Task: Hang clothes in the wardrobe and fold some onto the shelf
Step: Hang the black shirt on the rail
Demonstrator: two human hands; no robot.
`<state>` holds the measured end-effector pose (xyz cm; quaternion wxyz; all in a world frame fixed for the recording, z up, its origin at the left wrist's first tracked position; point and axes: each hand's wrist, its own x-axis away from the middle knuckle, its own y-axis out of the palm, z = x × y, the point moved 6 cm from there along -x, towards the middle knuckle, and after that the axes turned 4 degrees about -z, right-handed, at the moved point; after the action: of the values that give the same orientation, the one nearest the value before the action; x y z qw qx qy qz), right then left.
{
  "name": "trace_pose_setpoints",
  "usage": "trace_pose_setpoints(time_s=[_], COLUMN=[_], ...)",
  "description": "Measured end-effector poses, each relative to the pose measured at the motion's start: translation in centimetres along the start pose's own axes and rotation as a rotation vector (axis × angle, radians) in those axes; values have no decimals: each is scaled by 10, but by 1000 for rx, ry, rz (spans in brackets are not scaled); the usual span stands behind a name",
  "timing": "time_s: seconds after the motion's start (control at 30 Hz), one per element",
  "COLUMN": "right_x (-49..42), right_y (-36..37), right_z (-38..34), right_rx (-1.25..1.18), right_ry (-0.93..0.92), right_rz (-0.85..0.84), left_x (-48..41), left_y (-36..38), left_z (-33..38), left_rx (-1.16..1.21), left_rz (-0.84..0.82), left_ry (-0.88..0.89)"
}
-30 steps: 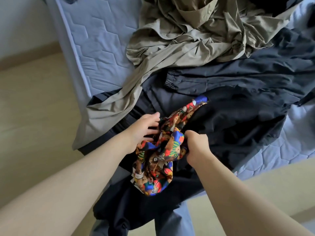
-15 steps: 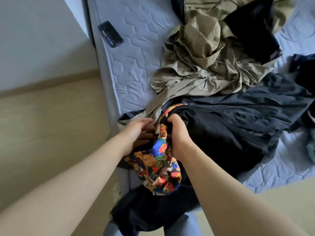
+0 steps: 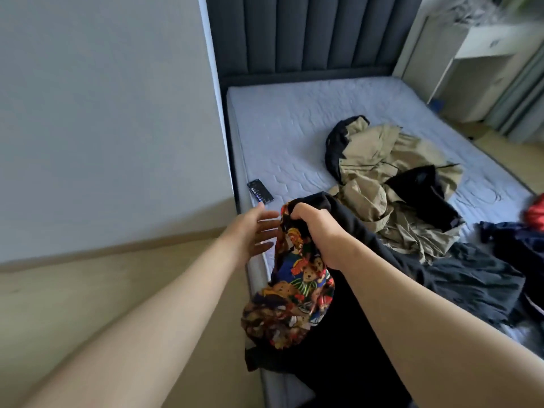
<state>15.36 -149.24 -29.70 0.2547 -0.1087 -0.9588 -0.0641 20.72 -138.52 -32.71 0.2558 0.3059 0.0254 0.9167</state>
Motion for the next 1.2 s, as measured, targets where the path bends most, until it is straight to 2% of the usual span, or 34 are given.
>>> trace_pose_setpoints(time_s=[0.17, 0.3, 0.47, 0.67, 0.7, 0.77, 0.83, 0.9, 1.0, 1.1, 1.17, 1.2], right_x=[34, 66, 106, 135, 140, 149, 153, 154, 157, 162, 162, 163], right_y=[32, 33, 20, -3, -6, -15, -33, -48, -59, -46, -32, -27], right_z=[-59, -104, -134, -145, -147, -151, -156, -159, -159, -157, -153, -152], right_rx=[144, 192, 241, 308, 328, 405, 522, 634, 673, 476, 584, 668], right_ry=[-93, -162, -165, -278, -306, -354, -391, -412, -453, -522, -528, -537], right_rz=[-128, -185, -254, -288, -290, -244, -124, 5, 131, -18, -88, -68], left_x=[58, 90, 121, 144, 147, 153, 163, 175, 189, 200, 210, 218], left_y=[-12, -8, 16, 60, 64, 61, 59, 60, 72, 88, 98, 103], left_z=[72, 100, 130, 145, 146, 150, 154, 161, 171, 177, 183, 186], left_rx=[-318, -522, -572, -688, -670, -676, -697, -715, -789, -861, -904, -901], left_rz=[22, -5, 52, -19, 10, 183, 409, 535, 574, 562, 559, 563], left_ry=[214, 383, 565, 636, 660, 714, 782, 837, 897, 918, 951, 985])
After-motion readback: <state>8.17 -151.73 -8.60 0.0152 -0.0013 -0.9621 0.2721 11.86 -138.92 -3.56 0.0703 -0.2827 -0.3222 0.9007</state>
